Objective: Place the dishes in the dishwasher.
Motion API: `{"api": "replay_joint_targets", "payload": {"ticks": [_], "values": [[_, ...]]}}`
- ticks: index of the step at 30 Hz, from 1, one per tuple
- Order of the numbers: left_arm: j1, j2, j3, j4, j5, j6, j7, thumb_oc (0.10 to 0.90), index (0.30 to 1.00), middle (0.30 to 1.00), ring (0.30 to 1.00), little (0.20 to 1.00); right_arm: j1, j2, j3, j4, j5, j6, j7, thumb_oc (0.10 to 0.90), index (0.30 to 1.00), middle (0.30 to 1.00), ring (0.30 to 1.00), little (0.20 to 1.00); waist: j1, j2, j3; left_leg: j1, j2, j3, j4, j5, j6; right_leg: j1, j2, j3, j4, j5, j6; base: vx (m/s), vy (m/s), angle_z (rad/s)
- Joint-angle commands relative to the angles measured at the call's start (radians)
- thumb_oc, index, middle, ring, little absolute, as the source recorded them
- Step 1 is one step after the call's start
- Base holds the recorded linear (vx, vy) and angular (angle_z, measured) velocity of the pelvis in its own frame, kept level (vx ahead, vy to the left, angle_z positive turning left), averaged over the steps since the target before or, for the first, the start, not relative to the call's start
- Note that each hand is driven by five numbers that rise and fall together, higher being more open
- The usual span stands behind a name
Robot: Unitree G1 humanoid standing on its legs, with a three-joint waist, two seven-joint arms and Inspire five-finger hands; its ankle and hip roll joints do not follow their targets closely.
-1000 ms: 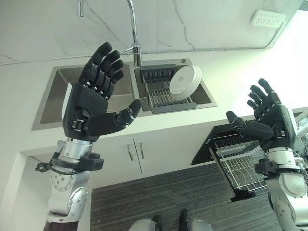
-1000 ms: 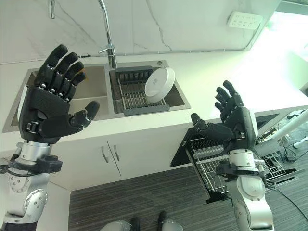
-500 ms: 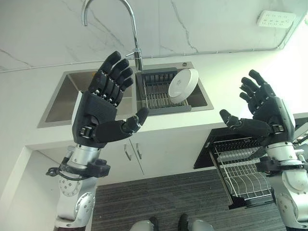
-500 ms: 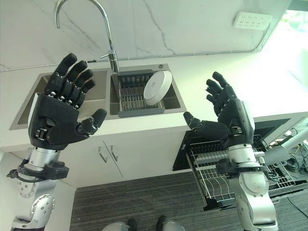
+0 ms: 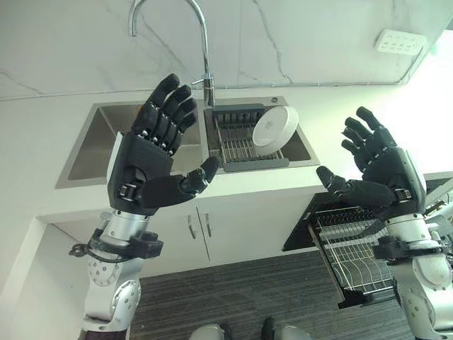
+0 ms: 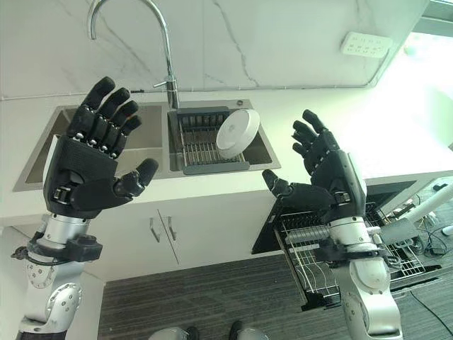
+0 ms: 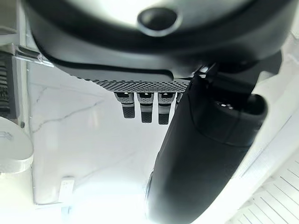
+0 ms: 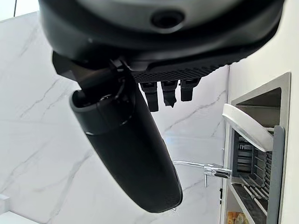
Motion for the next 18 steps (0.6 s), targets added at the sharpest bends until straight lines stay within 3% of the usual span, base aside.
{"api": "replay_joint_targets", "payload": {"ticks": [1,2,3,6,9,18], "values": [[-0.063,0.026,0.033,-0.081,0.017,-0.124,-0.033,0.800,0.900,0.900,0.900,0.900,-0.104,0.011,-0.051,-0.049,0.090,-0.149,0.001,0.800,0.900,0.900,0.900,0.900,0.021,0.019,-0.001,0.080,0.013,-0.026,-0.107,-0.047,-0.040,0.057,-0.016,-0.017,0.127,0.010,0.077,0.09,0.007,0.21],[-0.063,0.039,0.036,-0.085,0.014,-0.132,-0.016,0.800,0.900,0.900,0.900,0.900,-0.094,0.029,-0.036,-0.031,0.116,-0.163,0.038,0.800,0.900,0.900,0.900,0.900,0.028,0.004,0.012,0.085,0.003,-0.036,-0.107,-0.048,-0.052,0.029,-0.064,-0.010,0.049,-0.016,0.073,0.09,-0.109,-0.07],[-0.066,0.044,0.042,-0.090,0.018,-0.129,0.004,0.800,0.900,0.900,0.900,0.900,-0.089,0.030,-0.033,-0.033,0.124,-0.153,0.046,0.800,0.900,0.900,0.900,0.900,0.029,-0.007,0.012,0.086,-0.004,-0.037,-0.107,-0.053,-0.056,0.000,-0.090,0.007,0.049,-0.034,0.082,0.12,-0.175,-0.19],[-0.078,0.072,0.059,-0.095,-0.005,-0.106,0.044,0.800,0.900,0.900,0.900,0.900,-0.085,0.033,-0.037,-0.036,0.161,-0.094,0.036,0.800,0.900,0.900,0.900,0.900,0.014,-0.021,0.006,0.098,-0.008,-0.039,-0.107,-0.073,-0.062,-0.120,-0.153,0.090,0.049,0.011,0.126,0.12,-0.221,-0.10],[-0.073,0.076,0.061,-0.103,0.014,-0.114,0.049,0.800,0.900,0.900,0.900,0.900,-0.085,0.031,-0.049,-0.042,0.159,-0.088,0.050,0.800,0.900,0.900,0.900,0.900,0.006,-0.027,0.006,0.111,-0.012,-0.050,-0.107,-0.097,-0.051,-0.151,-0.152,0.128,0.049,0.017,0.137,0.15,-0.236,0.08],[-0.036,0.044,0.042,-0.119,0.003,-0.086,0.035,0.800,0.900,0.900,0.900,0.900,-0.119,-0.009,-0.035,-0.048,0.201,-0.033,0.006,0.800,0.900,0.900,0.900,0.900,0.003,-0.034,-0.027,0.147,0.065,0.005,-0.107,-0.124,-0.084,-0.120,-0.144,0.059,0.049,-0.033,0.138,0.12,-0.227,0.24]]}}
